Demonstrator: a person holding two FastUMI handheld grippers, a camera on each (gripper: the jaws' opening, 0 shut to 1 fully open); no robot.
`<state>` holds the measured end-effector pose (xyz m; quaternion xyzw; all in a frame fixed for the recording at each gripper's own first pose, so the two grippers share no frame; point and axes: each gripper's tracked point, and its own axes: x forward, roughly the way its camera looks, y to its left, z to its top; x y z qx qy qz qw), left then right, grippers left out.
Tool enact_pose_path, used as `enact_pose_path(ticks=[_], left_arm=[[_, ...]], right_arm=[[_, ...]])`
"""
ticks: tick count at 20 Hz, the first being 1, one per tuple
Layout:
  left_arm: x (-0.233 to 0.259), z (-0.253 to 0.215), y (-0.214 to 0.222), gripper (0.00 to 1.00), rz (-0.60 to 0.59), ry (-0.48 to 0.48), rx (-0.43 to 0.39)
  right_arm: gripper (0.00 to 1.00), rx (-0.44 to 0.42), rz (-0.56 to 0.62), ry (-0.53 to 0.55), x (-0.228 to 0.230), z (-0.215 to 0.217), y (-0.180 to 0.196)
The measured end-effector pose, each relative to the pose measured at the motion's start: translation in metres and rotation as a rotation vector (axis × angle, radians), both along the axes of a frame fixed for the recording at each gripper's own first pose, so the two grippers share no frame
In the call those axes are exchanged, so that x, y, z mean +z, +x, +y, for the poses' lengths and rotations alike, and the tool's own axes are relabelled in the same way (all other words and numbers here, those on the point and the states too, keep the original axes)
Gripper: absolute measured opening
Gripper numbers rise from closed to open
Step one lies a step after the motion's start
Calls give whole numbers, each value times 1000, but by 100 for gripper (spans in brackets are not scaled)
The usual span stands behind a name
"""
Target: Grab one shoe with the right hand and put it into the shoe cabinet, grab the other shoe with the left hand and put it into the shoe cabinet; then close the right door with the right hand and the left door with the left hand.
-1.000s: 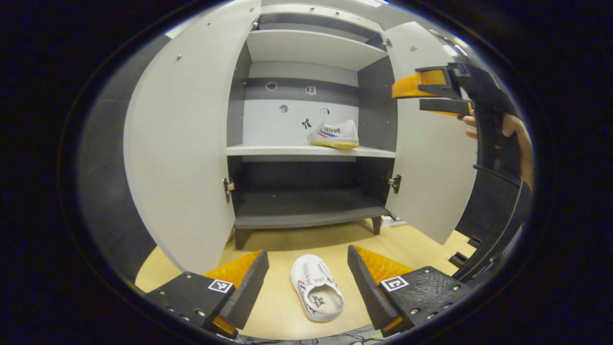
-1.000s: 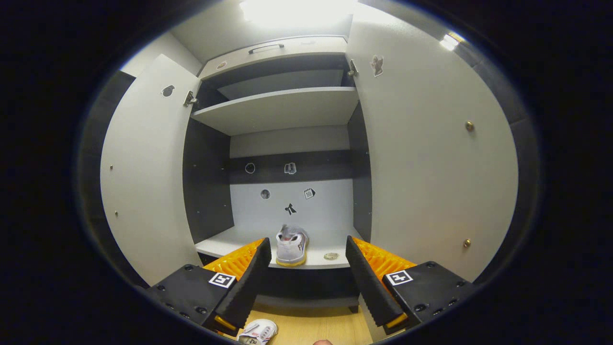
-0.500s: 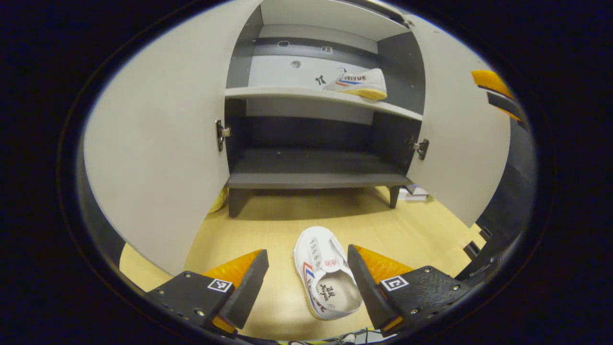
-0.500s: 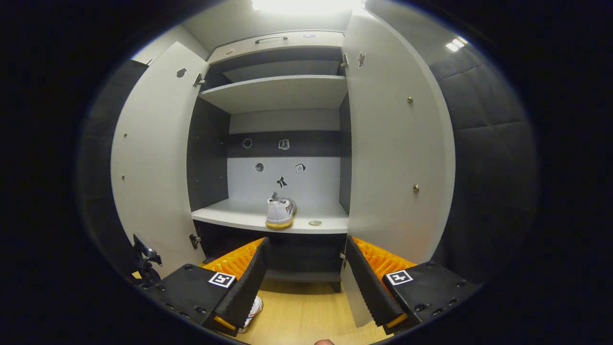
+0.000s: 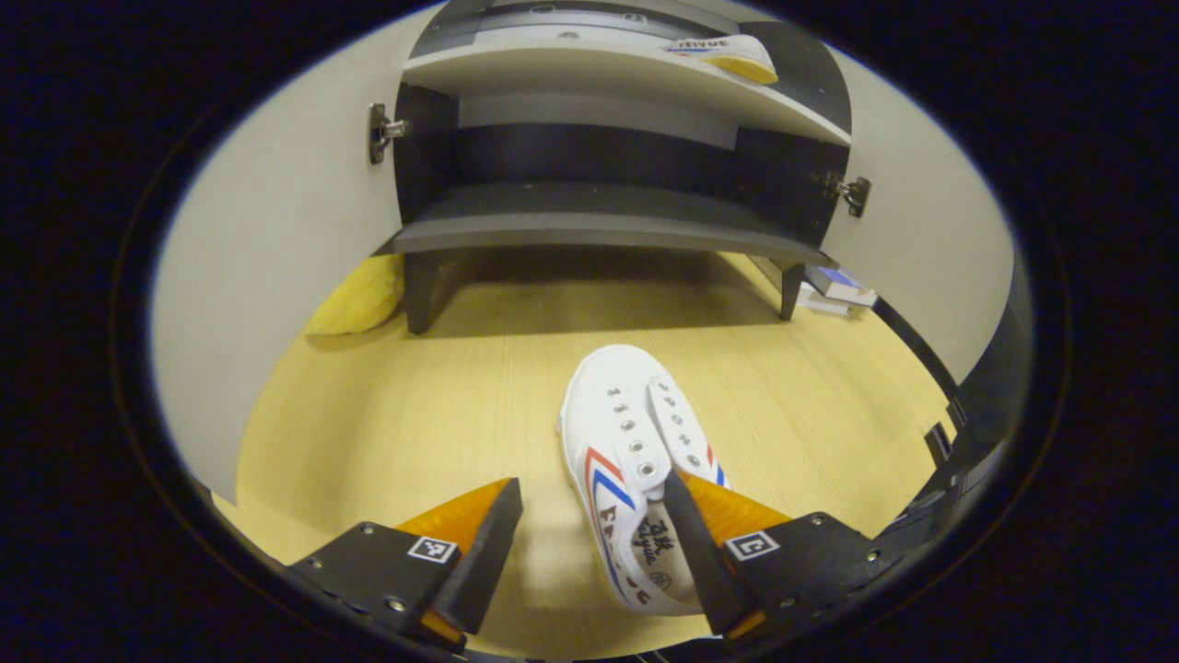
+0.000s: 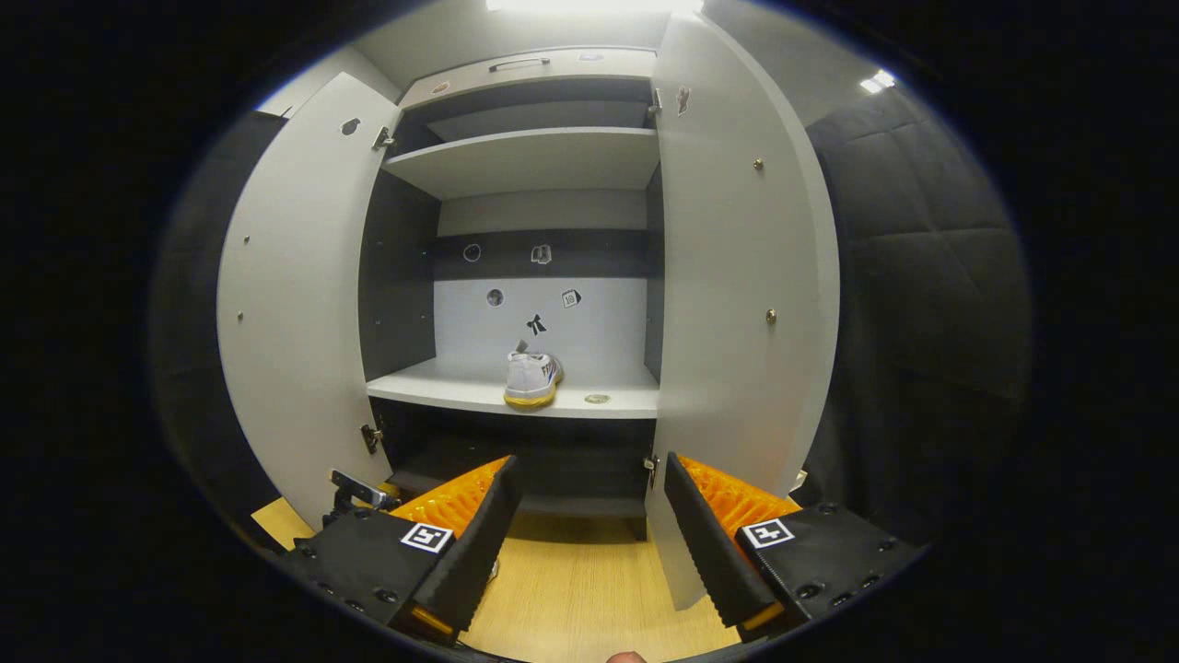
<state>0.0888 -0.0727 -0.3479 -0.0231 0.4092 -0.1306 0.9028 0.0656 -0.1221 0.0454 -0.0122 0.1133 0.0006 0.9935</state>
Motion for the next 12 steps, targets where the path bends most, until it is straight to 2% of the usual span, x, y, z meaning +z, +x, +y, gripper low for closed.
enact_pose_path(ticks=[1,2,3,4,6,9,12], left_arm=[[-6,0,-1,83,22,12,2],[-11,1,-6,80,49,20,3],[-5,-4,-5,78,44,-13,1],[-6,-11,-2,68,39,-28,11],[-7,-10,-4,48,58,0,-5],[-9,-10,-5,45,80,10,5],[-11,-5,-5,15,92,-16,49]], right_arm=[[98,2,5,-1,-2,1,-1],[98,5,9,-3,-2,1,-2],[98,9,13,-7,-3,2,-2],[98,11,16,-12,-4,2,-4],[98,13,21,-18,-4,1,-6],[98,20,25,-8,-6,4,-9],[98,29,30,1,-8,8,-11]])
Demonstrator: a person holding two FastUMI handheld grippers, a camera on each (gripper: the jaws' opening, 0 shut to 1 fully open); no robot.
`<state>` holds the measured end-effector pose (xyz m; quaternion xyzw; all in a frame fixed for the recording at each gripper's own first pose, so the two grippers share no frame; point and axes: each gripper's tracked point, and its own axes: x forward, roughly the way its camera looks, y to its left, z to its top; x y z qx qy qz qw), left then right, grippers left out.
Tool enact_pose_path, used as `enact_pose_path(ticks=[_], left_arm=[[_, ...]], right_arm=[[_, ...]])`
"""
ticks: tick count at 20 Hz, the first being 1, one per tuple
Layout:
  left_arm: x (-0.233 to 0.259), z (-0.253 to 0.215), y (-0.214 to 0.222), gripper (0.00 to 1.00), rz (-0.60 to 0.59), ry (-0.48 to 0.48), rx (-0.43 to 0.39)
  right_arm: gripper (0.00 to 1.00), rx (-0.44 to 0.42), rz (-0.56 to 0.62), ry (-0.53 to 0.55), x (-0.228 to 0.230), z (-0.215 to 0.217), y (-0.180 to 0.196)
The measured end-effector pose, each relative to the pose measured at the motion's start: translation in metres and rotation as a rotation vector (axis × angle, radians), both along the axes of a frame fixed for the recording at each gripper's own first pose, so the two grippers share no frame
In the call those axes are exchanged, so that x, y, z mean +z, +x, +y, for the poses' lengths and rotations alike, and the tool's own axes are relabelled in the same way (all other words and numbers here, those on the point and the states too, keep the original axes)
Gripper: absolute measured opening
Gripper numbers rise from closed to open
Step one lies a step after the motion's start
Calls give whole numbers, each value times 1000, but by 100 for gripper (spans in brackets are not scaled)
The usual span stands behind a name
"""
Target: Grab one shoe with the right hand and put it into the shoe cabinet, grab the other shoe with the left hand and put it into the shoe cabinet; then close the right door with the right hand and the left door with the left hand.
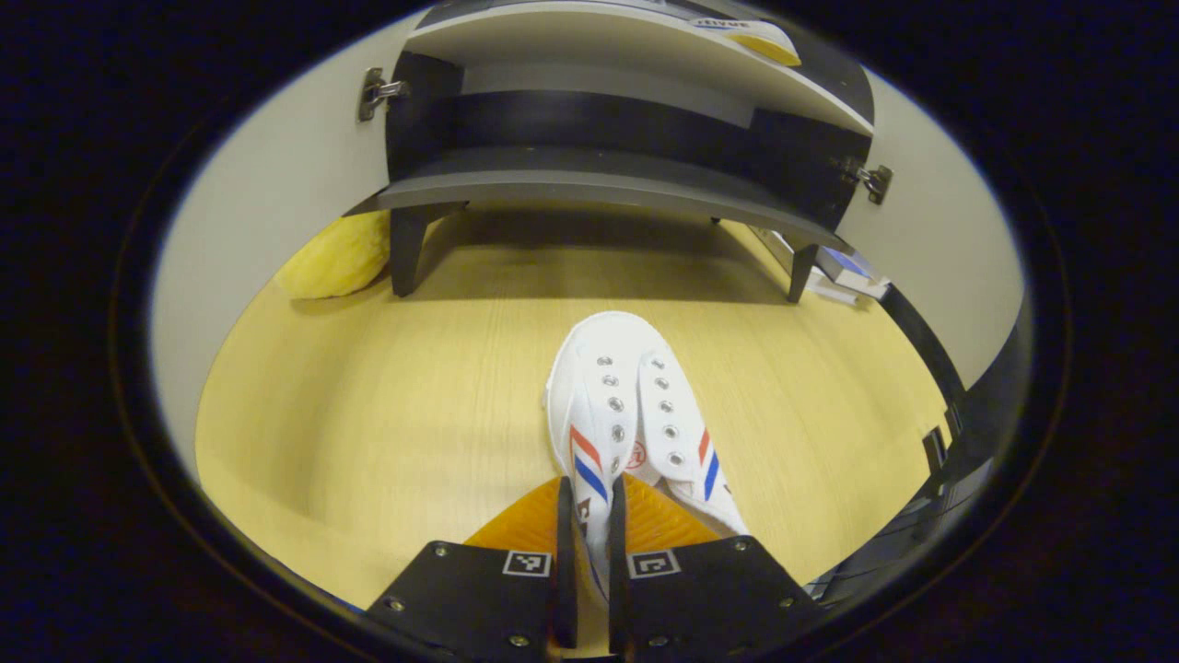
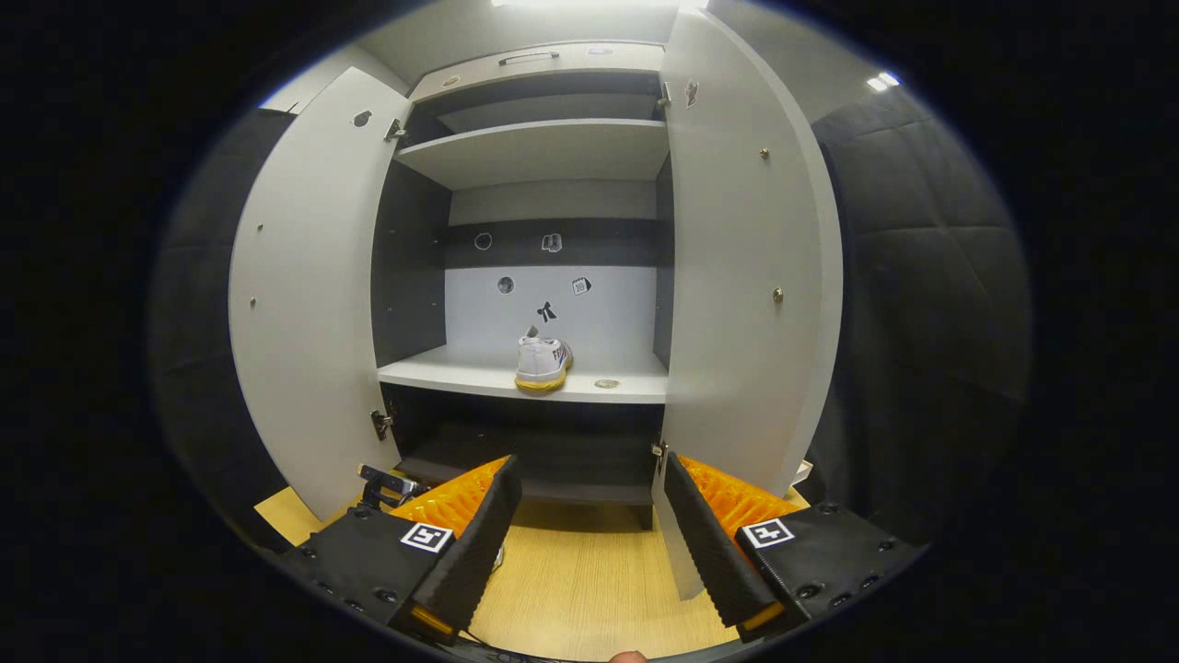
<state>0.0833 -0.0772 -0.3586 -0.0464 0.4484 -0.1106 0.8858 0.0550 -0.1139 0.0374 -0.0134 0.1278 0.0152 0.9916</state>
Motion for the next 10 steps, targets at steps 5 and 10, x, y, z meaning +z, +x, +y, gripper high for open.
enact_pose_path(ticks=[5,10], left_arm=[[4,2,4,2,-38,42,-25],[36,11,20,1,-197,50,-27]], right_arm=[[98,21,0,-3,1,7,-5],[98,30,-6,-6,3,10,-8]])
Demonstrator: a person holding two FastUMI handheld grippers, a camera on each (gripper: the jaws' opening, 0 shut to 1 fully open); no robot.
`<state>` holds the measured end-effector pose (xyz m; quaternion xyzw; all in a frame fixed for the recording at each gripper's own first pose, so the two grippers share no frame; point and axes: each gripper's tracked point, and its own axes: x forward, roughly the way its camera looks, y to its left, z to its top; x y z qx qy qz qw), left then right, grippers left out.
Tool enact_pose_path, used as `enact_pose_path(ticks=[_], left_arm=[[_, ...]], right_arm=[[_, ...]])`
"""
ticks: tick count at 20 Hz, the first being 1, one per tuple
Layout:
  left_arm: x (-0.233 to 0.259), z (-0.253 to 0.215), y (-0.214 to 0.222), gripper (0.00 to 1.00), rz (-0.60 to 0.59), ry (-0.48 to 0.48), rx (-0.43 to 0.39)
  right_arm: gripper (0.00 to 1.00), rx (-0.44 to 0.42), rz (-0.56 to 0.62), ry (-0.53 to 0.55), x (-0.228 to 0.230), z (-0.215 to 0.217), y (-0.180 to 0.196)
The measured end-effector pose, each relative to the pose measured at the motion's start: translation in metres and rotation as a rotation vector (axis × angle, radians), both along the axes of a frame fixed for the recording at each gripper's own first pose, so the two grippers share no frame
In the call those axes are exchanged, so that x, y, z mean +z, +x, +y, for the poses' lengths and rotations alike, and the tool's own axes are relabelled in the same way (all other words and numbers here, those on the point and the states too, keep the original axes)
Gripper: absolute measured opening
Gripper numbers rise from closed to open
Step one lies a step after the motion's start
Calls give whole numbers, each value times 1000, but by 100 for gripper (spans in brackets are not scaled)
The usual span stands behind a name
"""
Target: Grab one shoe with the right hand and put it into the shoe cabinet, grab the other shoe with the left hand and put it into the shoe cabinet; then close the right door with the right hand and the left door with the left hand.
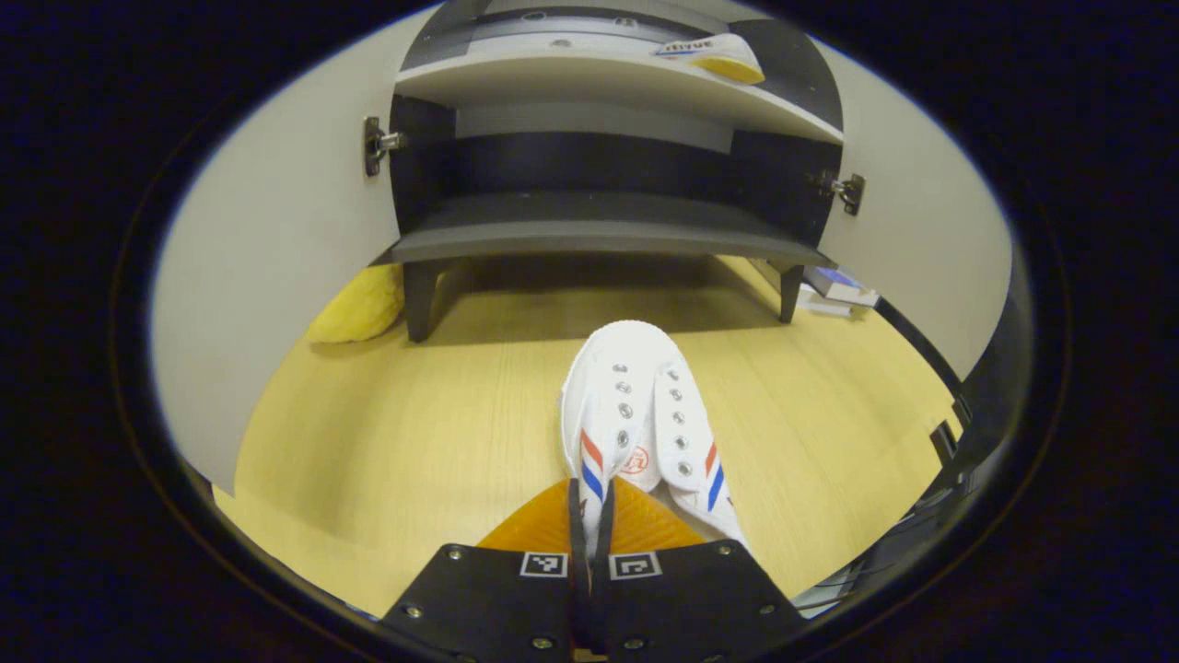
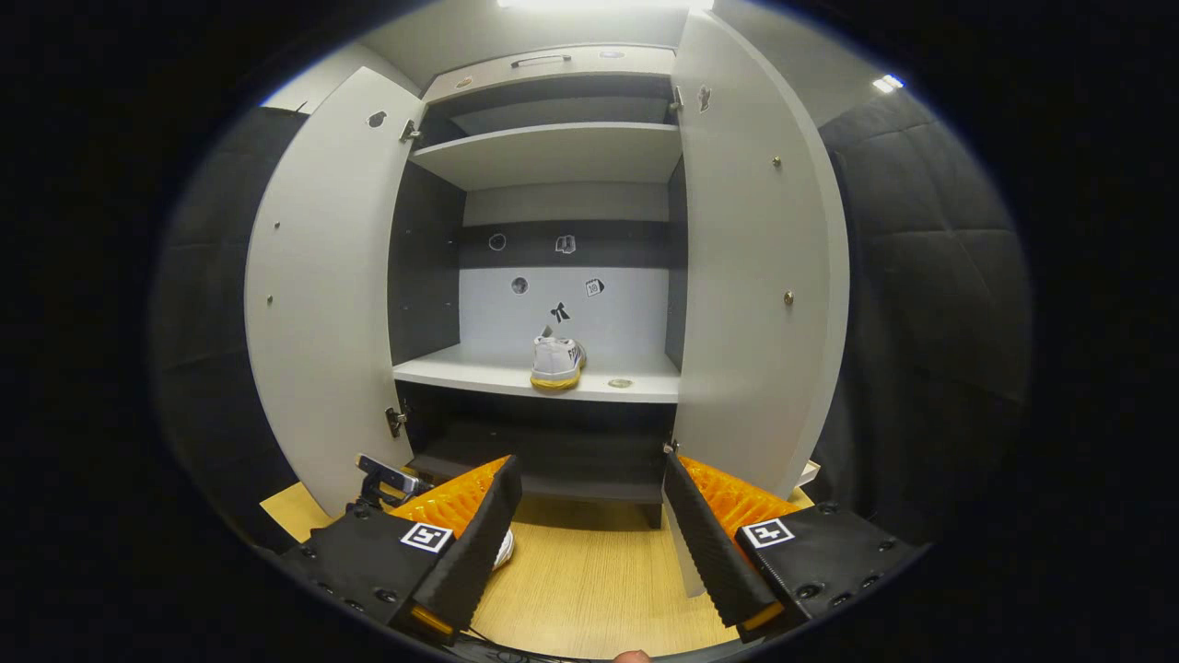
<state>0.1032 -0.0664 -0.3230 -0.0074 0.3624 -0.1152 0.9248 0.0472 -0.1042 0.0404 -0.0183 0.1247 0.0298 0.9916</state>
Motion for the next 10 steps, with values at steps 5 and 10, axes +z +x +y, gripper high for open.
enact_pose_path(ticks=[5,10], left_arm=[[63,9,3,1,-95,-28,2],[133,24,-3,1,-185,-57,4]], right_arm=[[98,6,-8,9,3,3,-6],[98,7,-19,12,5,2,-12]])
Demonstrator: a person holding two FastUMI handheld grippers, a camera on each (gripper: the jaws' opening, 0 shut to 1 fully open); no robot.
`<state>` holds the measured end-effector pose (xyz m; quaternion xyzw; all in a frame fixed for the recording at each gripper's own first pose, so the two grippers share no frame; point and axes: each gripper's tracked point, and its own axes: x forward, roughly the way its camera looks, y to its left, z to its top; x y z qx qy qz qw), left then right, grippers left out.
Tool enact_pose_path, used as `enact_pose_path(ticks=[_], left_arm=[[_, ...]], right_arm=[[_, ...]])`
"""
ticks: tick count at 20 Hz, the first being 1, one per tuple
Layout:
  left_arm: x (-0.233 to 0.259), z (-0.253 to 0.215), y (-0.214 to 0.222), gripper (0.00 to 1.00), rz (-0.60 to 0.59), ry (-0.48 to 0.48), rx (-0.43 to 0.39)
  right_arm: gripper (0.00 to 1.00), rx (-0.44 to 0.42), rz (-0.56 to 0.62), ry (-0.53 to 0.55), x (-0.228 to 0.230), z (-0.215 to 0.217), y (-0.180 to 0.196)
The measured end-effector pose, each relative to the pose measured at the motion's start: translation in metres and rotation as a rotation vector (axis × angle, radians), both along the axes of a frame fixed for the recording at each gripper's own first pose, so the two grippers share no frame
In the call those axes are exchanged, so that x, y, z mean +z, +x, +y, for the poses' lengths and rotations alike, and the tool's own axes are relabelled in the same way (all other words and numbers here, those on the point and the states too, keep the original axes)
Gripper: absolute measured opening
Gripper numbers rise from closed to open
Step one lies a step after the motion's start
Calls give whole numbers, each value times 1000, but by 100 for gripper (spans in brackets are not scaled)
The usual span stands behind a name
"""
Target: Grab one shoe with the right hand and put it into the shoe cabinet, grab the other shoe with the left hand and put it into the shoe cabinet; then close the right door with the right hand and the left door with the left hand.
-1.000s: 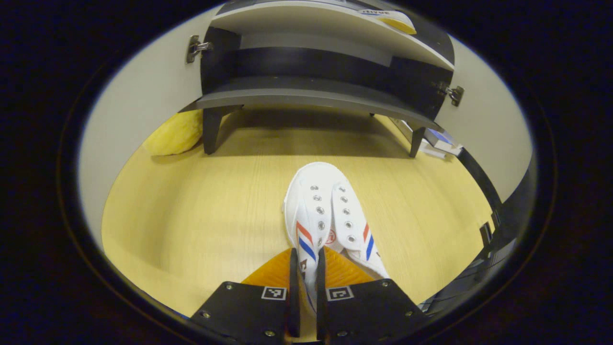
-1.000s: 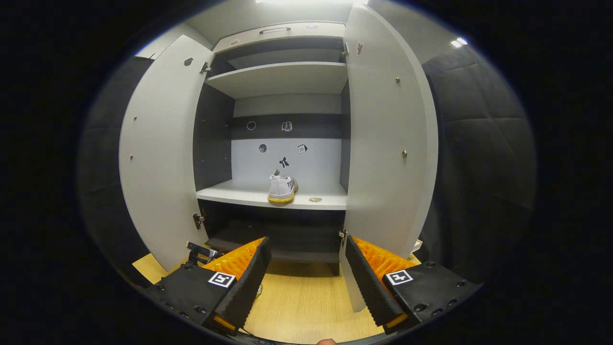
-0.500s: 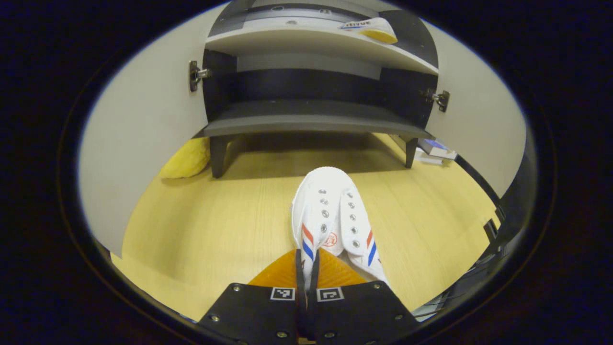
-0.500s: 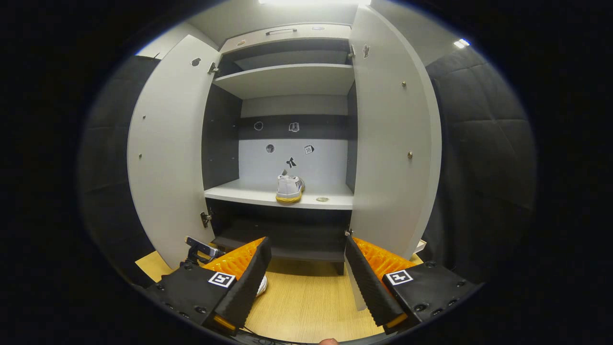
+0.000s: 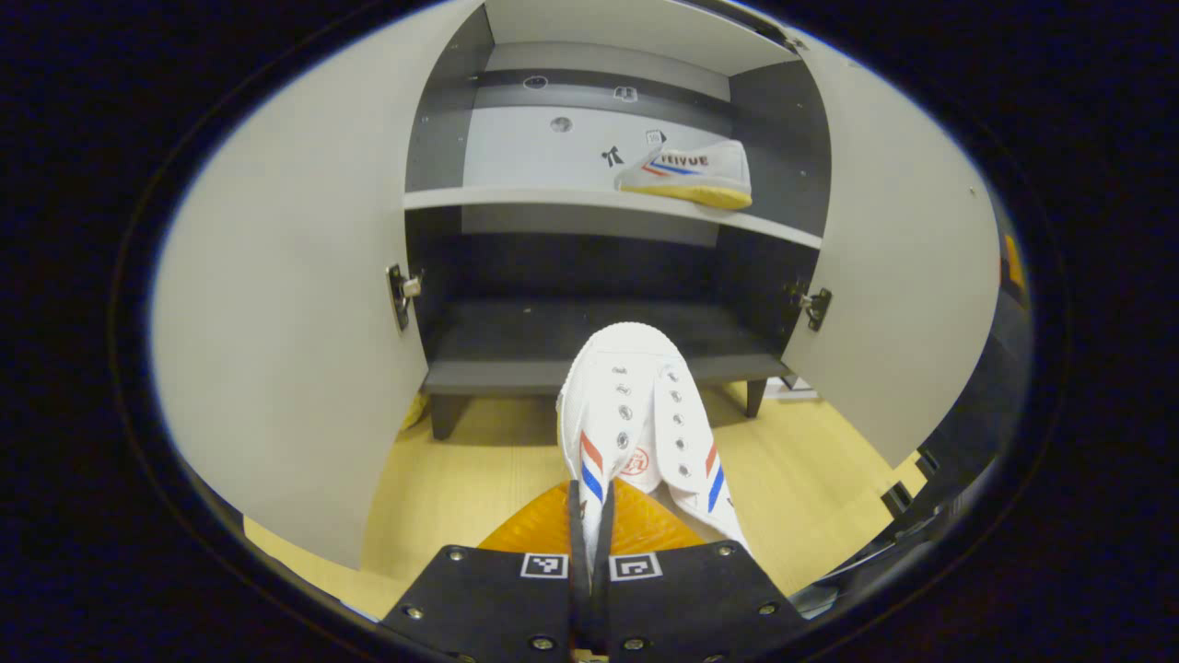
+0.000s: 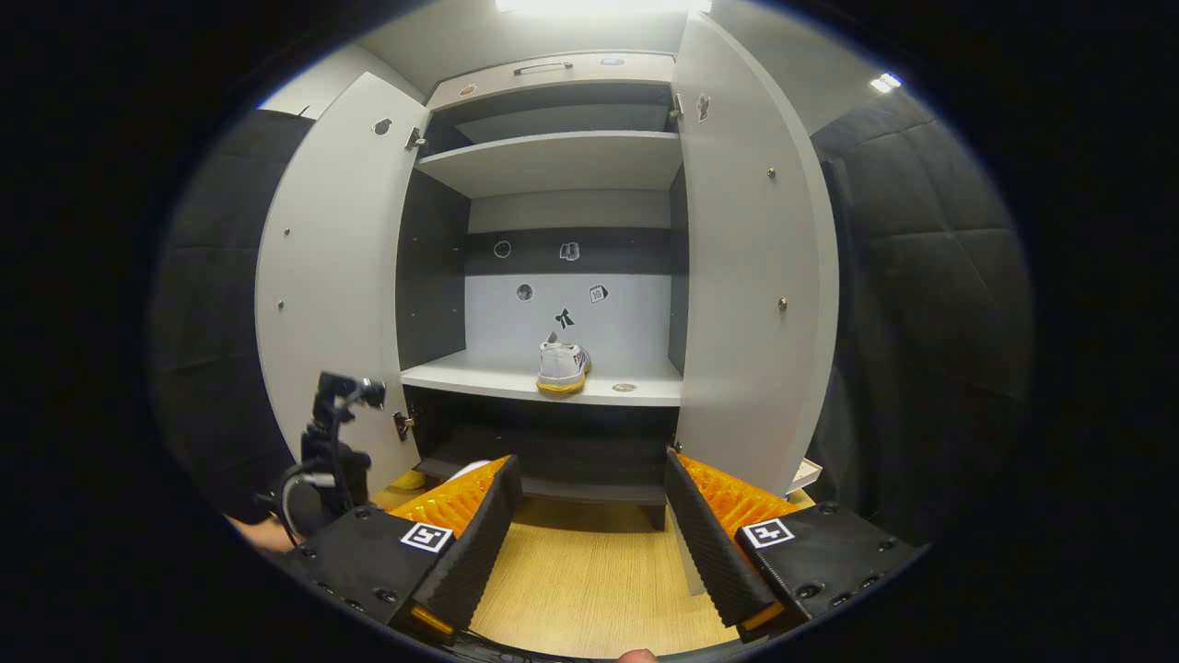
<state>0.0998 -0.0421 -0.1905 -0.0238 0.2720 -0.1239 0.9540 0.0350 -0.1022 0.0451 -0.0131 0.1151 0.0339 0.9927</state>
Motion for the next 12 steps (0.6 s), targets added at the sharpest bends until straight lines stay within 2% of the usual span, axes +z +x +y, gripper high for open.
enact_pose_path(ticks=[1,5,12], left_arm=[[11,5,0,1,-23,-2,0],[4,2,-13,1,-103,-24,2],[6,6,-16,1,-171,-63,39]], right_arm=[[98,-1,1,2,-2,0,-2],[98,-3,14,21,-9,-2,-4],[98,-6,21,45,-15,-4,-9]])
